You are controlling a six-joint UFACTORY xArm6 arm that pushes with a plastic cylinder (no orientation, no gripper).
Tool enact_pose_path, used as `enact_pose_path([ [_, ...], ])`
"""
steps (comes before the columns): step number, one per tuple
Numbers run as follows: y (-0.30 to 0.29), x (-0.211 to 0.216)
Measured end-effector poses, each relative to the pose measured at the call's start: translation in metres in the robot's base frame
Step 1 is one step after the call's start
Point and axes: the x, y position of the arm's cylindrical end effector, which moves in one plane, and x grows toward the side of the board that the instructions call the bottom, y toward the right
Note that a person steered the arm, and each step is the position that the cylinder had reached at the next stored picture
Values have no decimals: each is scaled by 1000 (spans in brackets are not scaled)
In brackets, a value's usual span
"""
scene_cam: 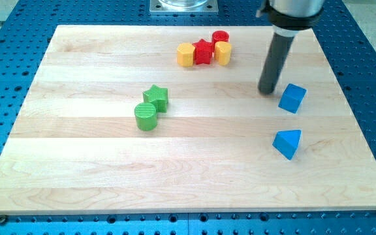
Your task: Push the triangle to the bottom right of the cube
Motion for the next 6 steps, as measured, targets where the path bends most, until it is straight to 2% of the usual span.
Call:
enact_pose_path([
  [1,-12,86],
  [2,-16,121],
  [3,43,135],
  [4,48,138],
  [5,102,142],
  [6,118,141],
])
